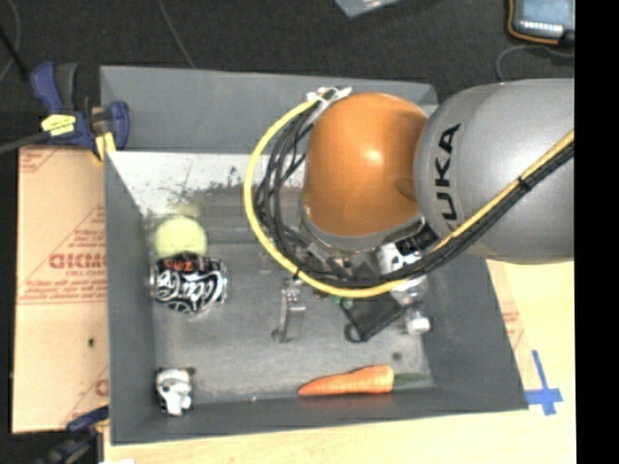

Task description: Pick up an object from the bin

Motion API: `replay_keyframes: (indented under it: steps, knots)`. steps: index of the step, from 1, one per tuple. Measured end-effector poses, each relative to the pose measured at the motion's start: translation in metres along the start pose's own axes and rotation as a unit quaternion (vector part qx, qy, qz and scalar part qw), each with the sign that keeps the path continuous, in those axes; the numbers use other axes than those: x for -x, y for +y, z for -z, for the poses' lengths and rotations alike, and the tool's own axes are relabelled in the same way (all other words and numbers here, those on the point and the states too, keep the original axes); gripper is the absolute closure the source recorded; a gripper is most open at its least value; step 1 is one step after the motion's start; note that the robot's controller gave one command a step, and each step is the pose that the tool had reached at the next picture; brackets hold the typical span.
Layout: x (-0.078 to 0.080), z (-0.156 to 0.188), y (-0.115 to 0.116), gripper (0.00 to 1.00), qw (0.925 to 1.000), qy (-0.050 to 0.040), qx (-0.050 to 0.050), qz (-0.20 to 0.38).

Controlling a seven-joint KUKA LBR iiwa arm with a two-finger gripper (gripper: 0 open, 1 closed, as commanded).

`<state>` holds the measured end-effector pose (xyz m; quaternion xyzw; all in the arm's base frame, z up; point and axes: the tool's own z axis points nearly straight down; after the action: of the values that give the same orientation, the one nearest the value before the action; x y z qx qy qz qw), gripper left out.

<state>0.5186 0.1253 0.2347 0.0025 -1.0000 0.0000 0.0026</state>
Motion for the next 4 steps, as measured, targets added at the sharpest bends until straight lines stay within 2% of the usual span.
replay_keyframes:
  steps: [1, 2, 3, 4]
  knots:
    - [0.002, 0.005, -0.001, 0.00, 1.0000, -0.0042, 0.001, -0.002]
    - [0.025, -0.031, 0.018, 0.00, 0.9999, -0.0080, 0.001, -0.012]
    - [0.039, -0.061, 0.050, 0.00, 0.9997, -0.0021, 0.000, 0.023]
    - [0.089, -0.101, 0.066, 0.00, 0.9963, -0.0146, 0.002, 0.084]
